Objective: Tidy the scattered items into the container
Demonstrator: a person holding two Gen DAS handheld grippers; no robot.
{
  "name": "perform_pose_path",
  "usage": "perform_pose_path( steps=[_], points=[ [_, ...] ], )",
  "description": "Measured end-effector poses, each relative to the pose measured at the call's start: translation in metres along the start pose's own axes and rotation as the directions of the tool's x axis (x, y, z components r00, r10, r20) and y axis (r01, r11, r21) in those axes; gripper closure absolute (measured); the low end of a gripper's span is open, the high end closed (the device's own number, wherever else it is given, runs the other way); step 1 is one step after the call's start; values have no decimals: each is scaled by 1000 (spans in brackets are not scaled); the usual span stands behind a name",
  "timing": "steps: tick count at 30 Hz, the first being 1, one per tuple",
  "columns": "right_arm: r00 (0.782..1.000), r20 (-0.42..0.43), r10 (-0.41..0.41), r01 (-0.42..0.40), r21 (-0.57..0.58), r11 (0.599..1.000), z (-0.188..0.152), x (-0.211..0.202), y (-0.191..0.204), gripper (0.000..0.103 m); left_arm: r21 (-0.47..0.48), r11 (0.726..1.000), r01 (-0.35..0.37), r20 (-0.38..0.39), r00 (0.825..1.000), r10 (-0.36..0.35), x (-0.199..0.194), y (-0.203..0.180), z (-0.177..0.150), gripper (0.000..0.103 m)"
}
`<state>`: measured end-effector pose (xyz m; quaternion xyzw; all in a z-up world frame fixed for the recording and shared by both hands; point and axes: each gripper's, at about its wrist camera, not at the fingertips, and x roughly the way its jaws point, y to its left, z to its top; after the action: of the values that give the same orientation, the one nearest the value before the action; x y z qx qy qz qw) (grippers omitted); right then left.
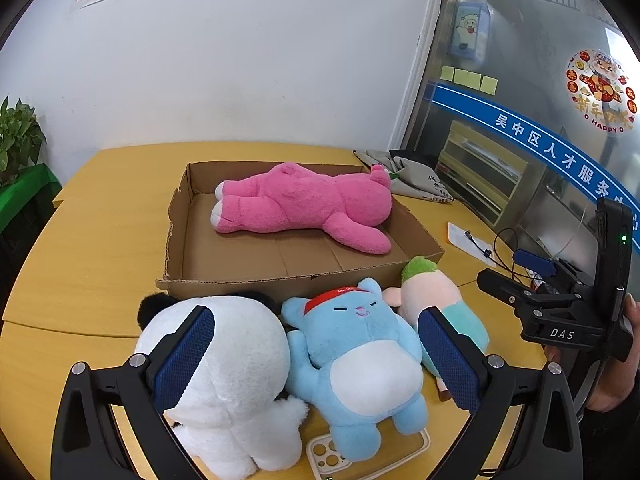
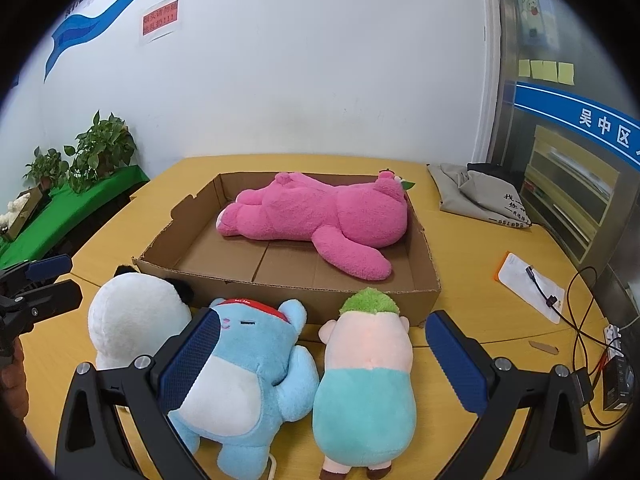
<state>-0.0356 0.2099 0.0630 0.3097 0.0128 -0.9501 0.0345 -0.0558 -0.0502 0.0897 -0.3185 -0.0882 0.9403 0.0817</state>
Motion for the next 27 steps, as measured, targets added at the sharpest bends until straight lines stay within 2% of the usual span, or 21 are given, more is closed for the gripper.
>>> perform_pose_path(
  steps=[15,20,24,27],
  points=[
    [1000,-8,28,-28,-28,999,-2,5,16,0,-13,1000,-8,-1,1000,8,-3,18,-5,0],
    [992,-17,124,-125,-59,990,-5,10,43,0,-68,998,2,-17,1000,-3,-3,51,-11,0],
    [968,-47,248,-251,-75,965,-16,23,75,1,-142,990,14,-56,998,-23,7,89,-22,0],
    [945,-76,319,-325,-82,942,-27,33,101,1,-155,988,13,-107,994,-30,24,108,-29,0]
  ],
)
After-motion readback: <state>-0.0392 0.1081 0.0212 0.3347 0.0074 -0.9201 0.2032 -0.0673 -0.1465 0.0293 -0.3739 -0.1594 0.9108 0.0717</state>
